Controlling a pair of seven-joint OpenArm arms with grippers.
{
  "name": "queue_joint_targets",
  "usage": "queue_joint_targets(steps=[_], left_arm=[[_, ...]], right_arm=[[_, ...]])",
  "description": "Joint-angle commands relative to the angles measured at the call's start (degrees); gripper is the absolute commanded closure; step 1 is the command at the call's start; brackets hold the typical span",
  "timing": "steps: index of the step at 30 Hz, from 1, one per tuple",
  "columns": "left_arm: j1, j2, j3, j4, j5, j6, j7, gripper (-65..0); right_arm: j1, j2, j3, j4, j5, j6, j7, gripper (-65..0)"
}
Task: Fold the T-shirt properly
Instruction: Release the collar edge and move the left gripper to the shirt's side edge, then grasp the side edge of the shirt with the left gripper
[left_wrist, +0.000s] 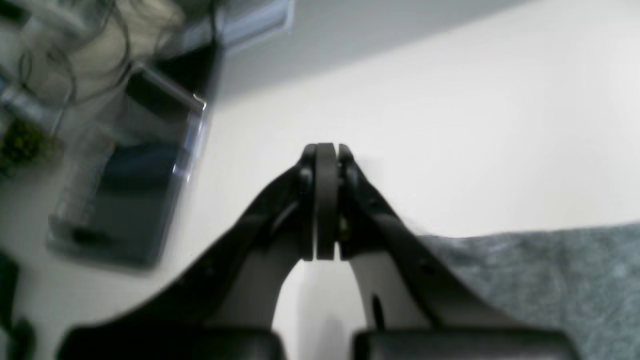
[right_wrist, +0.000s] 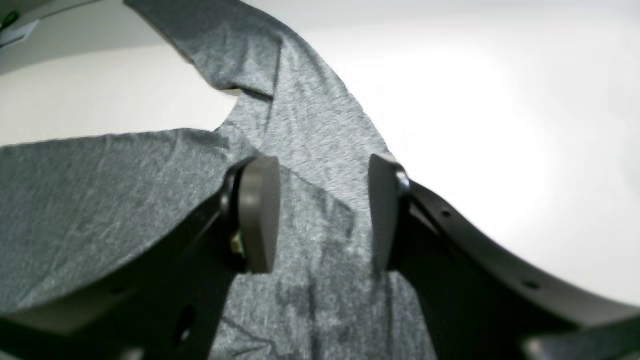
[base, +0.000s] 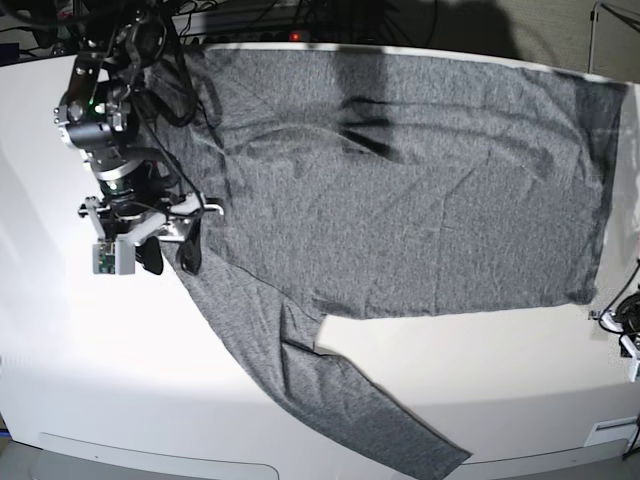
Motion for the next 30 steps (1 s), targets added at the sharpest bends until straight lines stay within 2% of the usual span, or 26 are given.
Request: queue_joint_targets(steps=[1, 3, 6, 11, 15, 20, 23, 30], left_arm=[[-3.9, -0.6, -0.3, -3.0, -2.8, -0.3, -1.8, 0.0], [-7.2, 0.4, -0.3, -10.9, -7.5, -1.8, -1.7, 0.0], [-9.2, 2.3, -0.3, -19.4, -10.9, -4.4, -1.8, 0.0], [-7.3, 5.6, -0.3, -21.6, -14.4, -5.0, -2.3, 0.0], [-6.8, 7.2, -0.3, -21.6, -14.4, -5.1, -6.3, 0.0], [-6.8, 6.5, -0.3, -21.6, -14.4, -5.0, -13.0, 0.0], [-6.8, 6.0, -0.3, -21.6, -14.3, -5.0, -11.1, 0.0], [-6.8, 5.7, -0.3, -21.6, -11.4, -5.0, -11.0, 0.0]], right_arm=[[0.6, 0.3, 0.0, 1.2, 0.3, 0.2, 1.2, -29.0], [0.6, 0.2, 0.0, 1.2, 0.3, 0.2, 1.1, -29.0], [0.6, -0.3, 0.0, 1.2, 0.3, 0.3, 1.1, -29.0], [0.6, -1.2, 0.0, 1.2, 0.3, 0.4, -0.6, -29.0], [0.5, -1.1, 0.0, 1.2, 0.3, 0.4, -1.7, -29.0], [0.6, -1.1, 0.0, 1.2, 0.3, 0.4, -1.9, -29.0], [0.5, -1.1, 0.0, 1.2, 0.3, 0.4, -1.9, -29.0], [0.6, -1.1, 0.0, 1.2, 0.3, 0.4, -1.9, -29.0]])
